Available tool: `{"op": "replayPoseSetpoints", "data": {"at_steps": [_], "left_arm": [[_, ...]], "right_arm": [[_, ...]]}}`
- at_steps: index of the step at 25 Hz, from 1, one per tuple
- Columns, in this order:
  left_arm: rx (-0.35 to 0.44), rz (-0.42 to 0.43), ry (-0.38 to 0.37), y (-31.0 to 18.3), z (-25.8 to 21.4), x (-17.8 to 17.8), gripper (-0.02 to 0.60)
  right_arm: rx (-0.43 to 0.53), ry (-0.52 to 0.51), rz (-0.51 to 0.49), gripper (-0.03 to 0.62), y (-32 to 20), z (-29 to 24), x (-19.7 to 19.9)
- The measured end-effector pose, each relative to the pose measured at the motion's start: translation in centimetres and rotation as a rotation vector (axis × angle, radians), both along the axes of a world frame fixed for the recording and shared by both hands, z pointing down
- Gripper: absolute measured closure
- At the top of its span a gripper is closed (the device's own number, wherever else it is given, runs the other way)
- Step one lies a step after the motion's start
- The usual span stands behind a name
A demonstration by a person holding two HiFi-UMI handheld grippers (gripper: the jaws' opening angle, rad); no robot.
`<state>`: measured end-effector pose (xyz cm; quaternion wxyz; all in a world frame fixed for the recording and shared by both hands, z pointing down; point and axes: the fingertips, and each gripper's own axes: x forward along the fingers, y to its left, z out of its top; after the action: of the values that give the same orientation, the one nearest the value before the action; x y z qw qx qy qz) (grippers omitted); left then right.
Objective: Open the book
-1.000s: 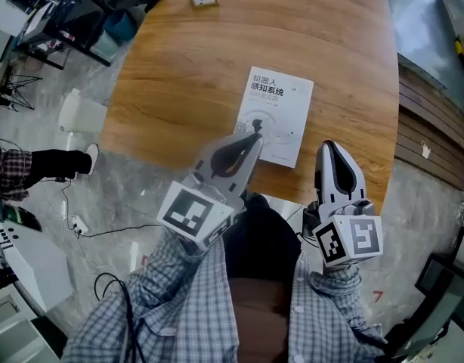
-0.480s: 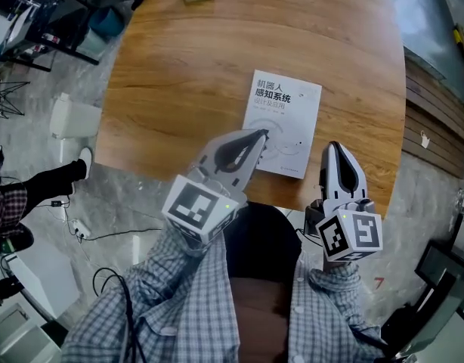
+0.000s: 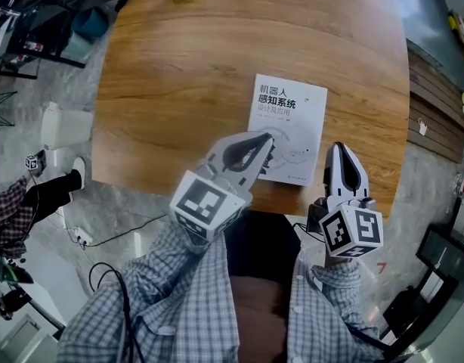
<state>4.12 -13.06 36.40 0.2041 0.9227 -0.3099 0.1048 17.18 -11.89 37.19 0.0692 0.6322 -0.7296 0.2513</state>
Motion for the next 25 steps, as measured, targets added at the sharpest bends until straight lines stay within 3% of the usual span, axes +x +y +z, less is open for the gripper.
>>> {"op": "replayPoseSetpoints", "data": {"at_steps": [6,14,15,16,20,25], "left_arm": [[-0.068,0.058,-0.007,-0.2,3.1,0.7,0.574],[-0.187,0.079,-0.047,0.8,8.2,2.7,0.574],[-0.198,0.083,-0.055,1.0,8.8,3.1,0.574],[-0.209,0.085,-0.064,1.2,9.4,3.3,0.574],[-0.238,0.095,-0.09,1.7,10.9,4.5,0.574],[-0.265,0.099,-0.136,2.4,12.2,5.3,0.574]], "right_arm": [[-0.091,0.001,0.004,0.566,-0.3,3.6,0.0],[-0.273,-0.007,-0.077,0.562,0.8,9.9,0.1],[-0.297,-0.025,-0.102,0.529,1.2,10.5,-0.1],[-0.322,-0.047,-0.126,0.453,1.5,11.1,-0.4],[-0.401,-0.068,-0.179,0.445,2.5,13.0,-0.3],[-0.447,-0.144,-0.168,0.446,2.9,14.3,0.5]]}}
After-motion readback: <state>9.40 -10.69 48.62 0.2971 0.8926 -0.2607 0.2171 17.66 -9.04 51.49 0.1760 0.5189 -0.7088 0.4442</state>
